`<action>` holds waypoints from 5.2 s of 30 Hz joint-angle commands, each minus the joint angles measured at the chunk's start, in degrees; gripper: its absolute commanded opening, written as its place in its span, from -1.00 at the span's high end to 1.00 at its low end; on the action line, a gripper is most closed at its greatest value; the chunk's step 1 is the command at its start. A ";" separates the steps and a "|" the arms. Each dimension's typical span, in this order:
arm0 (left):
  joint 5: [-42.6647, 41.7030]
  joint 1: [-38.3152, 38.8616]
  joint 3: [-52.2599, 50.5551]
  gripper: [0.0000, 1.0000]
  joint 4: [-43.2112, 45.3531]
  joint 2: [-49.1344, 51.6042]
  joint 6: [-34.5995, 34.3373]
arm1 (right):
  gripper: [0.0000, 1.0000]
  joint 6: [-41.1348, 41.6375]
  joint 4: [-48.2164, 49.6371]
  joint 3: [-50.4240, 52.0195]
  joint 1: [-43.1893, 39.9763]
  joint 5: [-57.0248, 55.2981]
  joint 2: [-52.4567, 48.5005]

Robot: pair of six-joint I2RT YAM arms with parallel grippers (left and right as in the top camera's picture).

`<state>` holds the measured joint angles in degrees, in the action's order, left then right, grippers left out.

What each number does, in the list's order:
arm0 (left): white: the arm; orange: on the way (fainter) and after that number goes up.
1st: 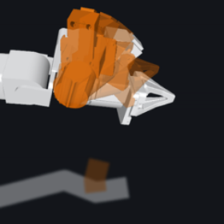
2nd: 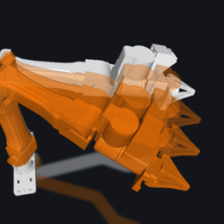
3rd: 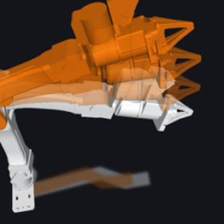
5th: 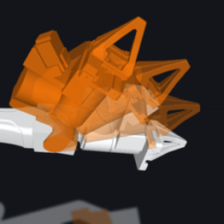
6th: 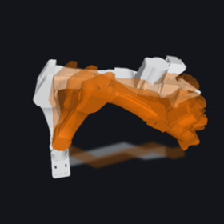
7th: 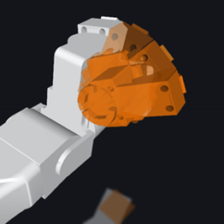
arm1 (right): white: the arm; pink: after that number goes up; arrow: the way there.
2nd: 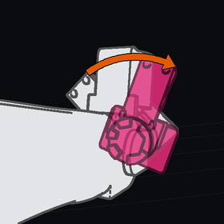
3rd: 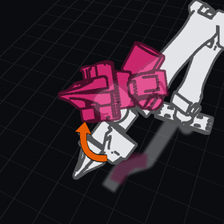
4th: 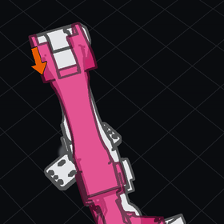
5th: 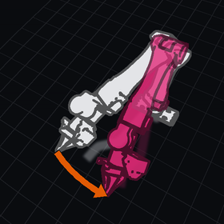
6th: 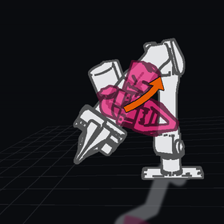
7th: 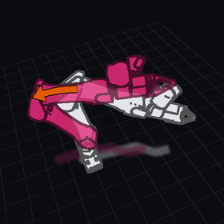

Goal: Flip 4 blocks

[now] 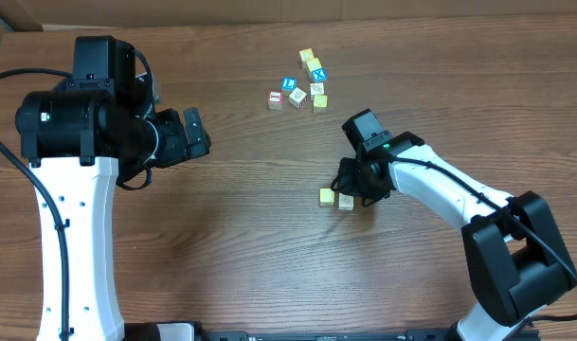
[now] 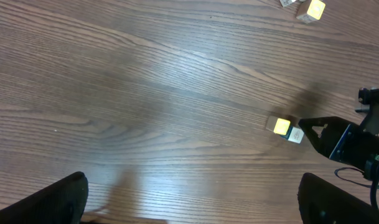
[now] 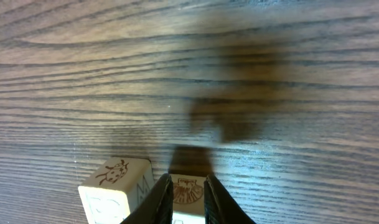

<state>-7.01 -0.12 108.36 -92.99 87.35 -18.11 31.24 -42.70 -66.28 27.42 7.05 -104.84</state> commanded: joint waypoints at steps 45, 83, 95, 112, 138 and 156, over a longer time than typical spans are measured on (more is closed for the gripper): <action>0.39 -0.24 0.00 -0.99 0.26 0.02 -0.76 | 0.60 1.46 -8.55 -0.79 2.62 1.57 1.86; 0.39 -0.24 0.00 -1.00 0.26 0.02 -0.76 | 0.56 -1.44 -2.38 -0.79 2.51 -1.33 1.86; 0.39 -0.24 0.00 -0.99 0.26 0.02 -0.76 | 0.54 -4.20 -1.97 -2.73 2.25 -4.44 1.88; 0.39 -0.24 0.00 -0.99 0.26 0.02 -0.79 | -1.00 -9.27 -0.48 -14.21 -9.49 -13.42 1.88; -0.50 -0.24 0.00 -0.99 18.43 0.13 -2.75 | -1.00 -9.20 -1.51 -14.21 -23.04 -19.63 1.88; -2.84 11.85 4.24 -0.70 18.78 7.48 -4.31 | -1.00 -9.20 -1.51 -14.21 -23.06 -19.65 1.88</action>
<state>-11.75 9.52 109.32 -73.56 91.22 -21.52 22.24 -44.53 -79.29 4.51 -12.01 -104.62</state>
